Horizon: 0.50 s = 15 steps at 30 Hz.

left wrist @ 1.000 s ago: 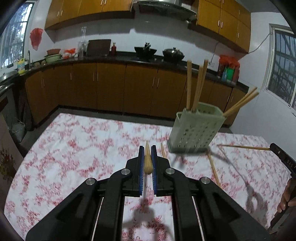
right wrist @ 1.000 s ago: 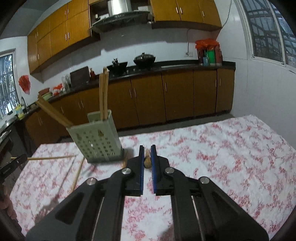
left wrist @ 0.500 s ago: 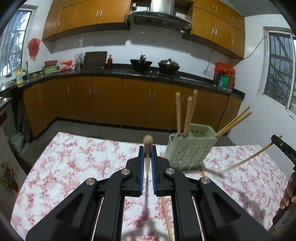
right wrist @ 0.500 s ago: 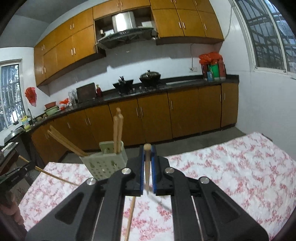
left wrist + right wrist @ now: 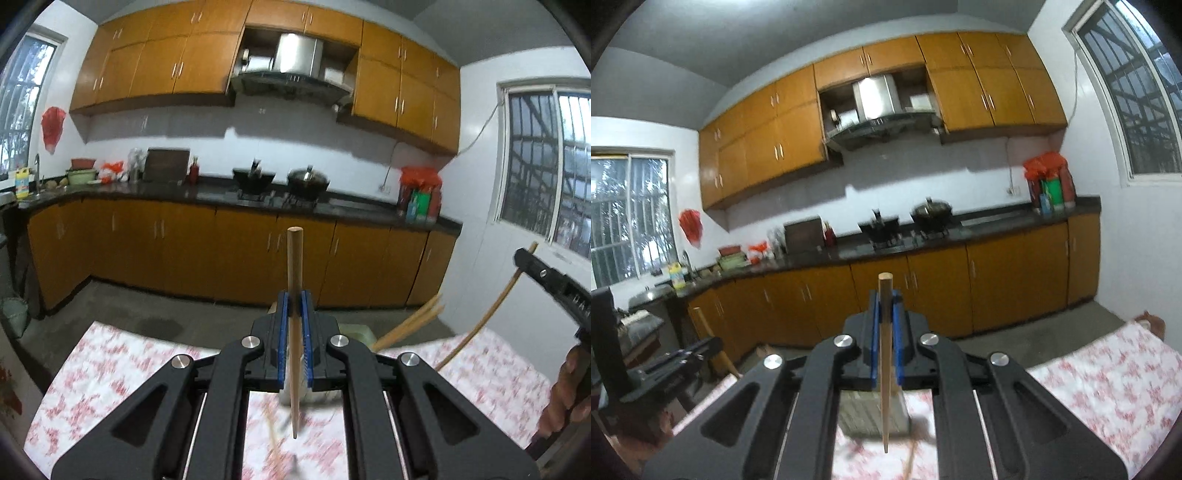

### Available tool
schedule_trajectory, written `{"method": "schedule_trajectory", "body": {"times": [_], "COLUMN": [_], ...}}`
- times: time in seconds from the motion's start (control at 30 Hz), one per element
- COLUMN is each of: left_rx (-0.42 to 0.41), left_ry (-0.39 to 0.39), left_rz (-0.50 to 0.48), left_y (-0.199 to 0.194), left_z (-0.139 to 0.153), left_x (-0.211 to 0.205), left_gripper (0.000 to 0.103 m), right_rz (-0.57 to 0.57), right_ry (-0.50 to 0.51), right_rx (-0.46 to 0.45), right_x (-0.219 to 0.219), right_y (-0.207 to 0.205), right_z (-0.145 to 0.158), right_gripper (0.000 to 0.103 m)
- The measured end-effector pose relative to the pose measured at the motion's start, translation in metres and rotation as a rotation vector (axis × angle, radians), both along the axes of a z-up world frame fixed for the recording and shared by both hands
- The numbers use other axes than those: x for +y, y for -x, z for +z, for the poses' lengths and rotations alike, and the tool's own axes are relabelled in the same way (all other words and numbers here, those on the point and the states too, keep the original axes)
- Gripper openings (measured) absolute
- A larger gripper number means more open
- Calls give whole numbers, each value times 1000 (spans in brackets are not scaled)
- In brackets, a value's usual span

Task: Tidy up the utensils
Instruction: 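Lower both chopsticks into the green holder and open both grippers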

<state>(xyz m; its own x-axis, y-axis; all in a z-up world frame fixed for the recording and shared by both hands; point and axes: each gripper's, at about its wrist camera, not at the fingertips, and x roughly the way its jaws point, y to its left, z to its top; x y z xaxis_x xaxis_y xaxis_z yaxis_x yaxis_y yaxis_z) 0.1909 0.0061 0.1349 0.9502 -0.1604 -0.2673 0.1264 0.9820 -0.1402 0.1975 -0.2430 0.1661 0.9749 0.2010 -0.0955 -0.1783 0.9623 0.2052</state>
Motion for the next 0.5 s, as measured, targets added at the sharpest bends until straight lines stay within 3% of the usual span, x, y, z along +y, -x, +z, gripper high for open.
{"method": "schedule_trajectory", "body": {"times": [0.27, 0.5], "left_rx": [-187, -192], "left_ry": [37, 35], "left_rz": [39, 69], "left_y": [-27, -55], "left_z": [42, 15], "left_x": [-21, -28], "left_gripper": [8, 8], "right_rz": [-36, -48], "right_ry": [-32, -58], "right_rx": [-83, -52], "right_x": [10, 6], "right_y": [-36, -80], "right_z": [26, 9], "right_gripper": [8, 8]}}
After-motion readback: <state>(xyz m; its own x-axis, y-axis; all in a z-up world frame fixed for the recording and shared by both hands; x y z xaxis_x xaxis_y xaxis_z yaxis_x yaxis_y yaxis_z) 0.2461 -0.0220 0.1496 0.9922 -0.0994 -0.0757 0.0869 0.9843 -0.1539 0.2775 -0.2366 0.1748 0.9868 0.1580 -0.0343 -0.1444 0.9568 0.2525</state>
